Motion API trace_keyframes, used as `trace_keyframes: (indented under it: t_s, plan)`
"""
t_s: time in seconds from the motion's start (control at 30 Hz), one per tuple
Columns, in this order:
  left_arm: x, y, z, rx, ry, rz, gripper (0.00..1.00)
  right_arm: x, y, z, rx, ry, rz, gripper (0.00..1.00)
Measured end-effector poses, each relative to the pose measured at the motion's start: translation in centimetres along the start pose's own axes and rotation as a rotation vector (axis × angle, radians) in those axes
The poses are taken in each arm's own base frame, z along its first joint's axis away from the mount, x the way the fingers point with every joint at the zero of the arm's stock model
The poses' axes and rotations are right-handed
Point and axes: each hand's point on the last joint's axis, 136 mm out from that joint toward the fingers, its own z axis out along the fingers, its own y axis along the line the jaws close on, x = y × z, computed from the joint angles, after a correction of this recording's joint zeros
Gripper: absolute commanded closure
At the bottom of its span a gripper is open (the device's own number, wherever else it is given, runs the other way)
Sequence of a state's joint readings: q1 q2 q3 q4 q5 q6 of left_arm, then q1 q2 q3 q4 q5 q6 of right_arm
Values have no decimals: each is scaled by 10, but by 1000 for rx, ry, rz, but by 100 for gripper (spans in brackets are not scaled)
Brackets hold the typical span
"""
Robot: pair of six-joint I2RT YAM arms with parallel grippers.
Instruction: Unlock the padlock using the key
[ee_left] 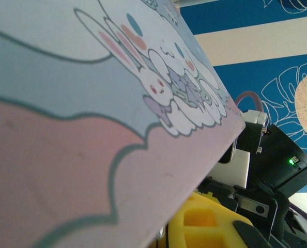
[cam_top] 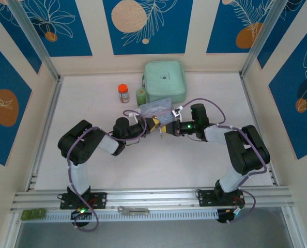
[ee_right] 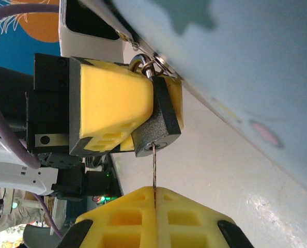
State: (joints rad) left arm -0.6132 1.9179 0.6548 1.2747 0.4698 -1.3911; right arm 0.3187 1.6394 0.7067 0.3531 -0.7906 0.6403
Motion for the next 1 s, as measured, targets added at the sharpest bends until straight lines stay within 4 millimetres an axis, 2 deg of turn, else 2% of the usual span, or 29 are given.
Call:
trace_keyframes:
  t_s: [0.47,0.73,1.0]
  plan:
    - [-4,-3,0,12,-21,10,100,-11,-2,-4,7,-43,78,100]
    - [-1,-3,1,13,-12,9,100,-37,-4,-14,38,-121,64,100]
    - [0,0,2,8,-16,4,100,-33,-5,-4,75,-143,65,100]
